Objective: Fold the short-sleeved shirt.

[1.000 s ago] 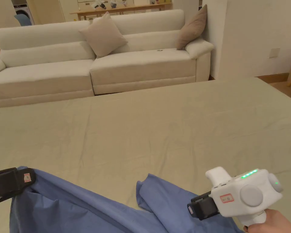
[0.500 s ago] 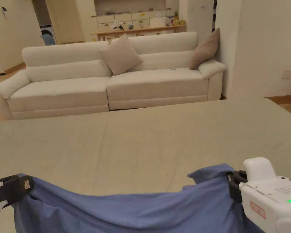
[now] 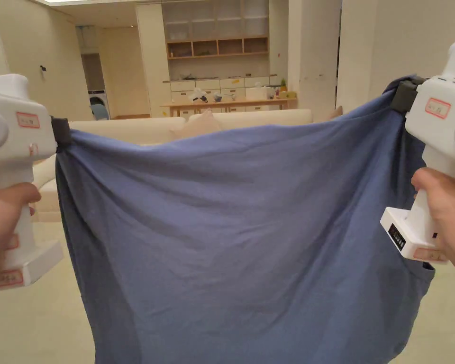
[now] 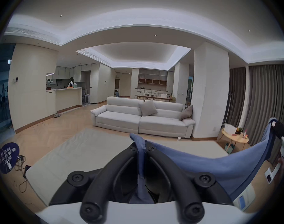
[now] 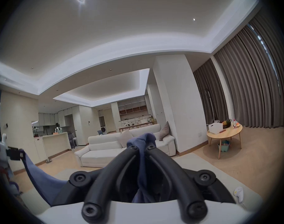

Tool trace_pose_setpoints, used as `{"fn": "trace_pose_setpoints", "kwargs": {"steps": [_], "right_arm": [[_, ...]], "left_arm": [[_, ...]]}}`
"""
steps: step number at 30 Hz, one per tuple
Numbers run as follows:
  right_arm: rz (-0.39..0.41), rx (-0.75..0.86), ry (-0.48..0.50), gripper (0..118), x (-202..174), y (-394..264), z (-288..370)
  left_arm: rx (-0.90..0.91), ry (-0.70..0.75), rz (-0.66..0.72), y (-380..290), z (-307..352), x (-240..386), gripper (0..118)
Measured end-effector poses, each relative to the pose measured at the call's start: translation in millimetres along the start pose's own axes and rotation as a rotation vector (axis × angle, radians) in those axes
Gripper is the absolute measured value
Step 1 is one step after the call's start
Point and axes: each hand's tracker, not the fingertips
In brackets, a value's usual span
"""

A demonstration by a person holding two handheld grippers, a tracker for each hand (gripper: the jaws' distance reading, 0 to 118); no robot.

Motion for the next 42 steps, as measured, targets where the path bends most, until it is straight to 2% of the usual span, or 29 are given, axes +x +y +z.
{"fn": "trace_pose_setpoints", "kwargs": {"steps": [1,2,5,6,8,10,12,13,18,20,25,29,32,34,36,38,40,42], "right_arm": [[-0.009,-0.019,-0.007,4,0,9,-18],[0.001,-0.046,-0.054,4,-3,16,-31],[0.020,-0.049,-0.130,4,0,35,-69],[0.012,-0.063,-0.124,4,0,42,-83],[0.055,-0.081,-0.157,4,-3,50,-106],[0.087,-0.065,-0.151,4,-11,53,-126],[0.102,-0.061,-0.142,4,-17,52,-147],[0.107,-0.068,-0.132,4,-19,52,-161],[0.152,-0.089,-0.116,4,-21,41,-207],[0.127,-0.090,-0.120,4,-15,36,-223],[0.128,-0.090,-0.131,4,-13,28,-254],[0.212,-0.106,-0.135,4,-17,13,-275],[0.189,-0.118,-0.133,4,-13,-3,-285],[0.173,-0.162,-0.121,4,-8,-25,-289],[0.225,-0.222,-0.114,4,-3,-51,-290],[0.242,-0.270,-0.092,4,8,-80,-282],[0.198,-0.334,-0.035,4,23,-110,-261],[0.233,-0.382,-0.057,4,36,-141,-233]], "left_arm": [[0.005,0.003,0.016,11,-12,4,4],[-0.001,0.034,0.009,19,-25,9,4],[-0.006,0.067,-0.051,42,-58,16,4],[-0.012,0.056,-0.040,52,-69,18,4],[-0.013,0.047,-0.011,68,-88,21,4],[0.003,0.056,-0.036,79,-110,30,4],[0.023,0.123,-0.133,85,-132,41,4],[0.052,0.096,-0.144,86,-141,43,3],[0.025,0.096,-0.051,96,-192,42,3],[0.041,0.099,-0.061,87,-211,42,3],[0.033,0.101,-0.130,74,-246,46,3],[0.028,0.094,-0.121,66,-271,46,3],[-0.012,0.115,-0.160,51,-289,47,3],[-0.024,0.089,-0.103,31,-295,42,3],[-0.064,0.077,-0.095,5,-301,36,3],[-0.114,0.079,-0.121,-27,-301,30,3],[-0.161,0.060,-0.106,-60,-292,19,3],[-0.197,0.026,-0.074,-95,-273,9,3]]}}
